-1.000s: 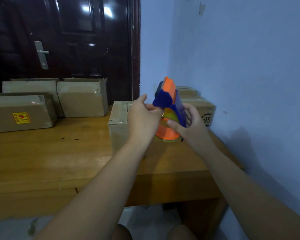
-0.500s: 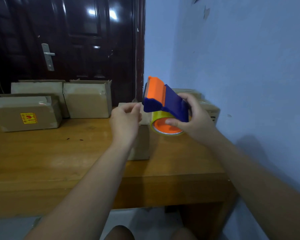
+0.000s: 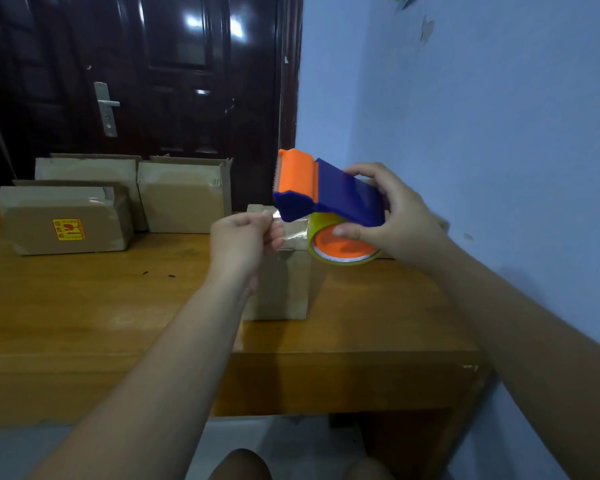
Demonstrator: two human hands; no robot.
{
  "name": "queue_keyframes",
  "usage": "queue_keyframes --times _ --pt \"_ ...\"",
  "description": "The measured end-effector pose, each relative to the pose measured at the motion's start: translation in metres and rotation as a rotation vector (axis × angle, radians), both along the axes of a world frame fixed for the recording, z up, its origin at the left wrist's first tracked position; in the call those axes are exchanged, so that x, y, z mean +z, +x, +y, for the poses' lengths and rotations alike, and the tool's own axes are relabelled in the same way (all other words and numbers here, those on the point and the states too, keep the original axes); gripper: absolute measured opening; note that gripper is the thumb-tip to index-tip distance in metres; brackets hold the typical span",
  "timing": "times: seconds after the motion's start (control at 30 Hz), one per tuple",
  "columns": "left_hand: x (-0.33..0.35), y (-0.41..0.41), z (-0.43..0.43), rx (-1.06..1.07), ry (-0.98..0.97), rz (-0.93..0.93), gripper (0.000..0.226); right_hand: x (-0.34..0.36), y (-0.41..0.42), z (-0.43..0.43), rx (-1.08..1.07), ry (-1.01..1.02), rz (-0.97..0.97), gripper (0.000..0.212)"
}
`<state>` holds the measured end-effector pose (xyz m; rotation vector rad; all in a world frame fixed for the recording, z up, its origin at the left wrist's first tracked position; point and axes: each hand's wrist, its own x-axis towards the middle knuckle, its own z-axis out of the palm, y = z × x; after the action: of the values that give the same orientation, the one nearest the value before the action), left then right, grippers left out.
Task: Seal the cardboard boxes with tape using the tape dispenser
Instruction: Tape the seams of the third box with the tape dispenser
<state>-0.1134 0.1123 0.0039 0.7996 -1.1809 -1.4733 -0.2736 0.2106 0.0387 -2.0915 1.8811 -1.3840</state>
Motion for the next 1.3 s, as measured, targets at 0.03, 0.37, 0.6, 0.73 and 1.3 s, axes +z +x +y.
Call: queue_keyframes --times 0.03,0.37,0.6,0.73,1.3 --pt "0.000 0.002 0.000 0.030 -0.061 -0.047 0.021 0.001 0.000 0.000 -0.017 0.010 0.044 0.067" --pt "-0.004 0.020 -0.012 0.084 -0.068 -0.041 0.021 -0.011 -0.025 -0.008 -0.137 0.130 0.146 0.081" --pt "-0.020 0.019 -0.010 0.346 -0.107 -0.111 0.019 -0.021 -0.029 -0.018 -0.166 0.229 0.305 0.083" --pt "-0.025 0.022 -0.016 0.268 -0.019 -0.083 0.012 -0.025 -0.033 -0.018 -0.100 0.168 0.083 0.082" --pt "-0.027 0.022 -0.024 0.477 -0.348 -0.587 0.025 -0.044 -0.046 -0.014 -0.125 0.152 0.040 0.070"
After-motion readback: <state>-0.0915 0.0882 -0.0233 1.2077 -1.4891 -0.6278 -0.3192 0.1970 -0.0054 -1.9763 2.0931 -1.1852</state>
